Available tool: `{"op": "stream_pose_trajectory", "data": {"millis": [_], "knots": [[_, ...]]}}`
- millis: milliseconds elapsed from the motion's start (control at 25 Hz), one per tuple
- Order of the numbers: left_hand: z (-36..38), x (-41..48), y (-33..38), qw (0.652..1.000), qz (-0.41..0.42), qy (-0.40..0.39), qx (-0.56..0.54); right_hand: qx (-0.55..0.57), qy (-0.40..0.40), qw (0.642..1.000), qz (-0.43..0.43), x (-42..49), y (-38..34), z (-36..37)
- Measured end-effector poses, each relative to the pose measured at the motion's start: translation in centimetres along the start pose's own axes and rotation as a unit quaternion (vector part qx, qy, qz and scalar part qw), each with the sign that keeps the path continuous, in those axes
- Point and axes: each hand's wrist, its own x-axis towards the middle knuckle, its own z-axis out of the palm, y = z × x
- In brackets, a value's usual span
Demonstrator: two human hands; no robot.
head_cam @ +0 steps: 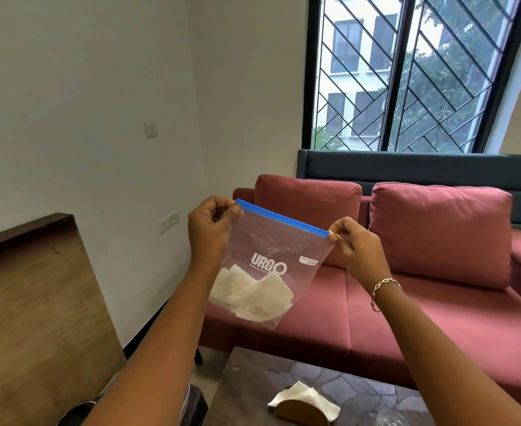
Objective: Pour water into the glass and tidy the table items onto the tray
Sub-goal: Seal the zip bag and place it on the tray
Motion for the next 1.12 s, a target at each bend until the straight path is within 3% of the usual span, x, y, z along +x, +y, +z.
{"op": "stream_pose_trajectory", "data": {"millis": [400, 480, 640, 840, 1120], "knots": [[-5.7, 0.1, -2.2, 0.984, -0.054, -0.146, 0.092, 0.06, -0.074, 0.995, 0.015, -2.3, -0.1, 3.3], [-7.2, -0.2, -3.0, 0.978, -0.074, -0.163, 0.108, 0.13, -0.103, 0.985, 0.047, -3.1, -0.3, 4.8], [-9.5, -0.8, -4.4, 0.979, -0.124, -0.151, 0.061, 0.4, -0.204, 0.878, 0.167, -6.5, -1.1, 8.9], [-13.0, -0.8, -6.4, 0.977, -0.157, -0.142, 0.036, 0.398, -0.234, 0.853, 0.244, -9.3, -1.7, 15.0], [-20.6, 0.0, -10.2, 0.963, -0.215, -0.134, 0.097, 0.403, -0.263, 0.844, 0.238, -9.4, -3.8, 21.4]]}}
